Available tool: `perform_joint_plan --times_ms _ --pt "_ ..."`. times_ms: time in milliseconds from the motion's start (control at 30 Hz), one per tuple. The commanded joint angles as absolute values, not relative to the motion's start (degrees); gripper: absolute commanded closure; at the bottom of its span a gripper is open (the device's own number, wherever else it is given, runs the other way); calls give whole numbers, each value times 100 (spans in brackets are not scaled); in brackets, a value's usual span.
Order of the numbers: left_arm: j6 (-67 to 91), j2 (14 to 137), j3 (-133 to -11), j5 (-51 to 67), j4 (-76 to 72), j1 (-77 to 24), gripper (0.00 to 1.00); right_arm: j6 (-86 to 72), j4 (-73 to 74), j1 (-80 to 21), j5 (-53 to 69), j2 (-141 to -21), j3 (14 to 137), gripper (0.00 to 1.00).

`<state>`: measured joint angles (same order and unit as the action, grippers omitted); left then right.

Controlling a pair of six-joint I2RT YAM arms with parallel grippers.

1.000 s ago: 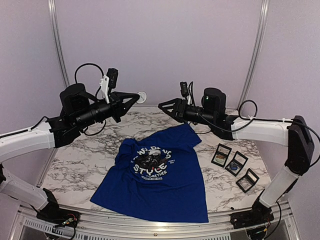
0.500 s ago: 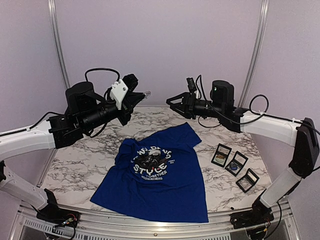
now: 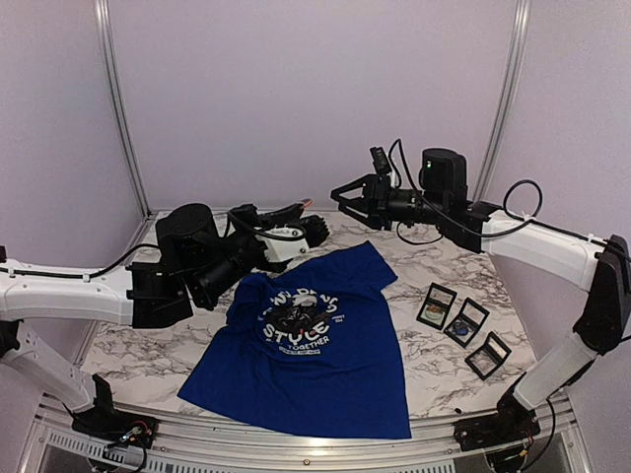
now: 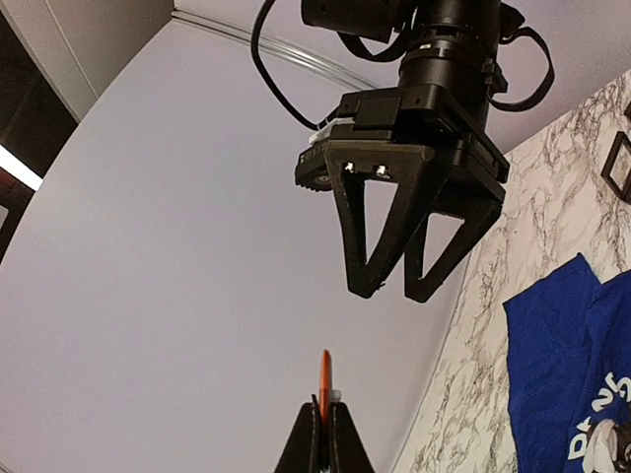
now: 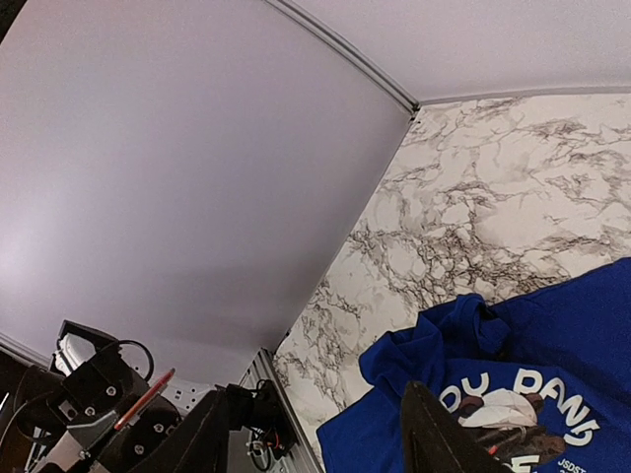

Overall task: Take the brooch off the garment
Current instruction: Turn over the brooch, then pass from the left arm to the right

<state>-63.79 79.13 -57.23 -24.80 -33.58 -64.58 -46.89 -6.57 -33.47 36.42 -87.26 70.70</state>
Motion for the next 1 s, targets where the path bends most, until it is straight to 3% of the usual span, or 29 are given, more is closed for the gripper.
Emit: perform_joint_plan --times_ms 0,533,967 --pt "-7782 8185 -5524 -3318 -4586 -6622 100 -4724 -457 -3322 3696 -8643 7314 43" --pt "-9753 9005 -5156 -3830 -6572 -6891 100 -4840 -594 -3344 3844 -8808 7338 49" --pt "-9729 9255 -5205 -3850 -6500 -6880 100 -5003 -699 -3647 4042 -8696 7409 63"
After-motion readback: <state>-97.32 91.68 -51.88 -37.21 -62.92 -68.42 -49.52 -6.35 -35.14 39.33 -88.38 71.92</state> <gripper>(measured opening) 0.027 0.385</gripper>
